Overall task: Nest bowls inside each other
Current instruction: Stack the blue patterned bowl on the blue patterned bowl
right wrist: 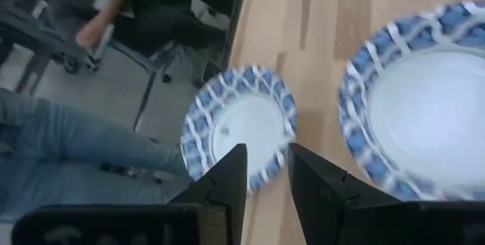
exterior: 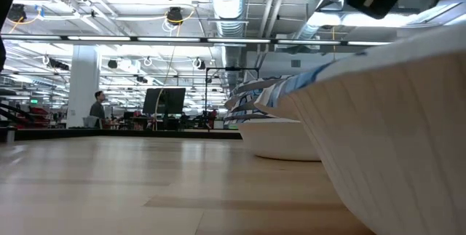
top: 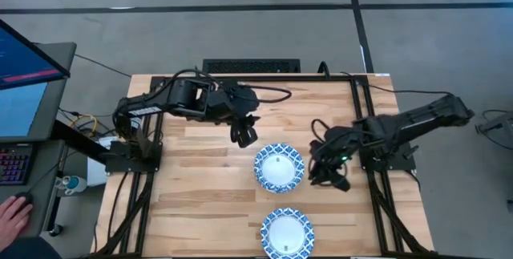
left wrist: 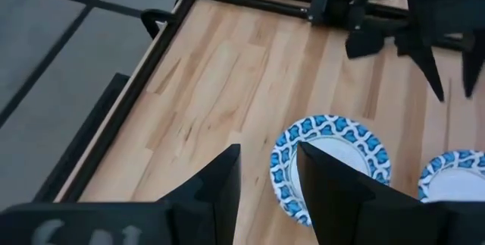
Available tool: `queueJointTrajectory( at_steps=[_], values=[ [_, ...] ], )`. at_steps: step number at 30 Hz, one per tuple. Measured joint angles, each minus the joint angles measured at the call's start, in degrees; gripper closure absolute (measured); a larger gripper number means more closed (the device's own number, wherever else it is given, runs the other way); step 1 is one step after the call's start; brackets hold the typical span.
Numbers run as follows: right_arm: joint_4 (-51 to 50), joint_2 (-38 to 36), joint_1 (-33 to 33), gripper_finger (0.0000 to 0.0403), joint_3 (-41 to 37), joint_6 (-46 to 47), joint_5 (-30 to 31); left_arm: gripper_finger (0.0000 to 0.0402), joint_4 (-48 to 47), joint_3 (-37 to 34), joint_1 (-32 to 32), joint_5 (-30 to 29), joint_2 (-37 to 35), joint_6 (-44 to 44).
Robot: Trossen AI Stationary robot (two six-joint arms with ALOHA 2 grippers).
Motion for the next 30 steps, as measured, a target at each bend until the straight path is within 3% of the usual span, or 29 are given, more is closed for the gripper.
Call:
queueJointTrajectory(
  at_steps=[4,9,22,30],
  values=[
    [3.6,5.2,0.0,0.0284,0.1,6.0,-2.6,0.0279,-1.9,0.0,0.0,0.2,0.0,0.1],
    [0.5,9.8,4.0,0.0284,0.0,9.0,-3.5,0.0279,-5.7,0.0,0.0,2.0,0.0,-0.6],
    [1.5,11.1,18.6,0.0285,0.1,19.4,20.1,0.0279,-4.4,0.0,-0.1,0.4,0.0,0.5],
    [6.5,19.5,20.3,0.0285,0.0,23.1,21.7,0.0279,0.7,0.0,-0.1,0.4,0.0,4.5]
  ],
)
